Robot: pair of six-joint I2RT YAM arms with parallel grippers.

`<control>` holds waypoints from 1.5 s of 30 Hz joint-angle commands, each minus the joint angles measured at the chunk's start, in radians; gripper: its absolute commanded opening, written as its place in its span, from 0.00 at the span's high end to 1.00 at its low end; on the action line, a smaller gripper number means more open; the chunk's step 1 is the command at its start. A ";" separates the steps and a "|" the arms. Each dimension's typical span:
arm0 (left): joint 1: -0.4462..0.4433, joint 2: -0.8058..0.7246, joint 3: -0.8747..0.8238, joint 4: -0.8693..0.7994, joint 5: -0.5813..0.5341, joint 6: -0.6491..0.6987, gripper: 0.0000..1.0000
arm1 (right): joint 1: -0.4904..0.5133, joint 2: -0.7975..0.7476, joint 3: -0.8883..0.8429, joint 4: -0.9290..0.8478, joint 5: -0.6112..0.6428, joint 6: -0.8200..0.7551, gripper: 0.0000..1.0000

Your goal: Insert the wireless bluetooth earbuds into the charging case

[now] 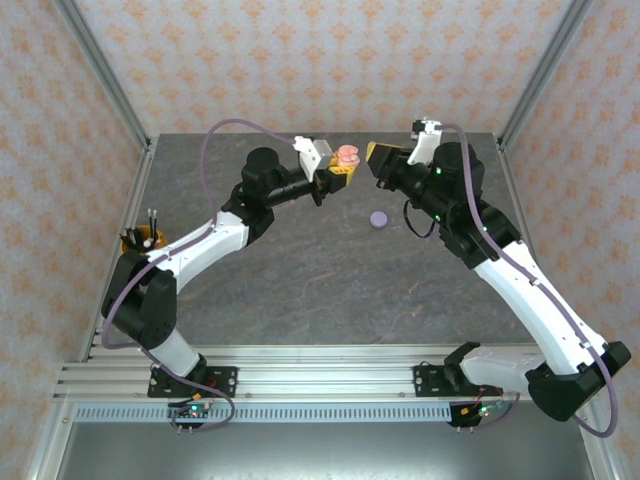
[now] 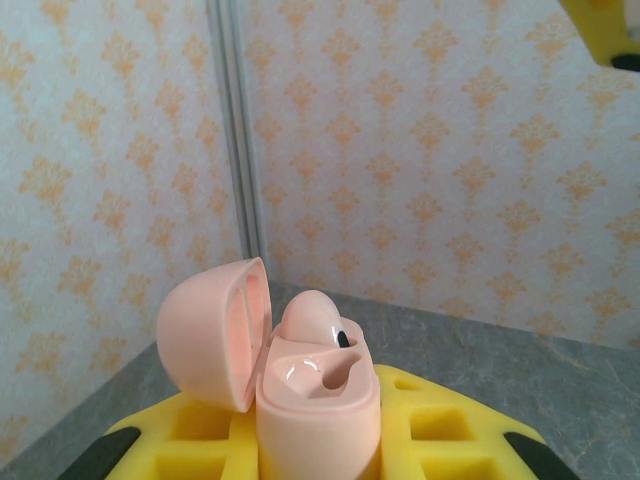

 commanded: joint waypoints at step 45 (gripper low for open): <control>-0.028 -0.068 0.157 -0.122 0.125 0.176 1.00 | -0.005 0.012 -0.061 0.139 -0.050 -0.070 0.83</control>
